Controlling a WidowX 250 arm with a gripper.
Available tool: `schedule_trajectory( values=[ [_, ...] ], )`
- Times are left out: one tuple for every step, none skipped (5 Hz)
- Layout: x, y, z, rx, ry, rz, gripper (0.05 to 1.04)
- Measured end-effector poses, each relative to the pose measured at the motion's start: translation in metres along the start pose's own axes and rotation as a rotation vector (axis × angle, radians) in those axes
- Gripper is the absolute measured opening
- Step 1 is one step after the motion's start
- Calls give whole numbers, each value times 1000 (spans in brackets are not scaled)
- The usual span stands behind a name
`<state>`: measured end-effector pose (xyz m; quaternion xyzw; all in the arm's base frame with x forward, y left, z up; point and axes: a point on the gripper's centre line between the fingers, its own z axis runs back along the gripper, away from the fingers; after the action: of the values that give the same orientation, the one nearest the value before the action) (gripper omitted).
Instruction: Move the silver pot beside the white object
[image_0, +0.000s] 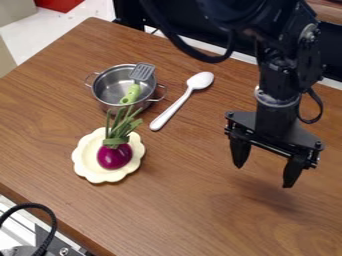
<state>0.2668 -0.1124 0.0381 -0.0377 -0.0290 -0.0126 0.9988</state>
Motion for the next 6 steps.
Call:
schedule_trajectory(
  values=[
    [-3, 2, -6, 8, 20, 1, 999],
    [4, 6, -16, 5, 1, -14, 999],
    [16, 21, -13, 24, -4, -77, 999],
    [16, 44, -11, 74, 26, -128, 999],
    [21, 73, 10, 103, 9, -136, 999],
    [22, 107, 18, 122, 14, -154, 999]
  ],
)
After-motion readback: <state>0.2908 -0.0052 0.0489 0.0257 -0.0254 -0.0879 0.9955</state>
